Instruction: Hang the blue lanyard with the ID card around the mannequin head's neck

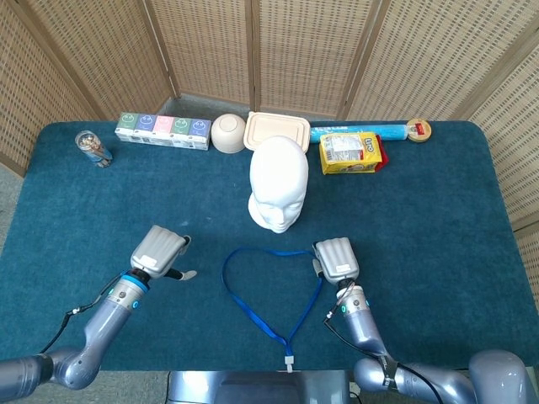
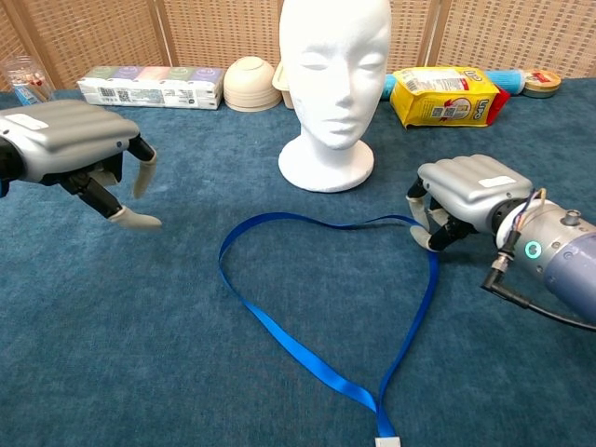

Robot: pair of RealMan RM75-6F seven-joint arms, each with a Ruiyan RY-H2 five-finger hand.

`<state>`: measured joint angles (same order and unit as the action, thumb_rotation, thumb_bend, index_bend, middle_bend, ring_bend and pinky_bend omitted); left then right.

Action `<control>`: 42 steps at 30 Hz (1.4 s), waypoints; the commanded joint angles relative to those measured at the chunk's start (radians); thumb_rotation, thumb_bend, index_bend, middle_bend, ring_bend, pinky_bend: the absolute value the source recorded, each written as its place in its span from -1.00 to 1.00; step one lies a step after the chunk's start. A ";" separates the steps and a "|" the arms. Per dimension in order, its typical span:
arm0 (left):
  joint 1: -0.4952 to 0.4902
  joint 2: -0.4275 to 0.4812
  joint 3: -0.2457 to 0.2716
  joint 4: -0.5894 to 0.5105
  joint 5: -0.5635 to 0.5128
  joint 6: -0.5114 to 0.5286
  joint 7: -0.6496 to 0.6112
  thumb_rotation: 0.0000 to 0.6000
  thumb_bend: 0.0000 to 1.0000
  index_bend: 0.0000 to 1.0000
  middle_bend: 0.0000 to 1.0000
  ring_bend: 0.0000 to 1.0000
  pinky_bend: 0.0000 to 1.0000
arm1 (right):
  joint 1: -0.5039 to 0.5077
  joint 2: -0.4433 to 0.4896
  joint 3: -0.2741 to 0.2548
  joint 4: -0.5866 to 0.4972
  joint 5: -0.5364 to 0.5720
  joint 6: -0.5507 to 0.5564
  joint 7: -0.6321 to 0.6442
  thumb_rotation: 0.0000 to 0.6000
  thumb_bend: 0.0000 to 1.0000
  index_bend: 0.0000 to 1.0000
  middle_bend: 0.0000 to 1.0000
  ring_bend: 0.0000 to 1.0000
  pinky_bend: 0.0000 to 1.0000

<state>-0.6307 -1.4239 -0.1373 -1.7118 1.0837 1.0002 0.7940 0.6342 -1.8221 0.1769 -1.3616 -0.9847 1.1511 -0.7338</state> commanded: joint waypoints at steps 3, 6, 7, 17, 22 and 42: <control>-0.022 -0.019 0.005 -0.003 -0.052 0.004 0.010 -0.09 -0.65 0.06 1.00 1.00 1.00 | -0.004 0.001 0.000 -0.003 0.003 0.001 0.003 1.00 0.10 0.35 0.77 1.00 1.00; -0.034 -0.028 0.009 0.001 -0.071 0.006 0.015 -0.09 -0.64 0.06 1.00 1.00 1.00 | -0.004 0.002 0.001 -0.006 0.004 0.003 0.001 1.00 0.10 0.35 0.77 1.00 1.00; -0.037 -0.031 0.009 0.002 -0.077 0.005 0.015 -0.09 -0.62 0.06 1.00 1.00 1.00 | -0.005 0.002 0.001 -0.007 0.004 0.003 0.000 1.00 0.10 0.35 0.77 1.00 1.00; -0.088 -0.094 0.014 0.065 -0.110 0.006 0.029 -0.09 -0.59 0.06 1.00 1.00 1.00 | -0.008 0.004 0.002 -0.012 0.008 0.005 0.002 1.00 0.10 0.35 0.77 1.00 1.00; -0.106 -0.127 0.026 0.087 -0.116 0.012 0.039 -0.09 -0.60 0.06 1.00 1.00 1.00 | -0.009 0.004 0.002 -0.011 0.011 0.003 0.004 1.00 0.10 0.35 0.78 1.00 1.00; -0.197 -0.260 0.002 0.196 -0.246 0.014 0.099 -0.10 -0.60 0.06 1.00 1.00 1.00 | -0.011 0.005 0.007 0.014 0.020 -0.017 0.034 1.00 0.10 0.35 0.78 1.00 1.00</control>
<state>-0.8229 -1.6794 -0.1331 -1.5203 0.8435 1.0137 0.8909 0.6230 -1.8175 0.1842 -1.3480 -0.9652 1.1343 -0.7003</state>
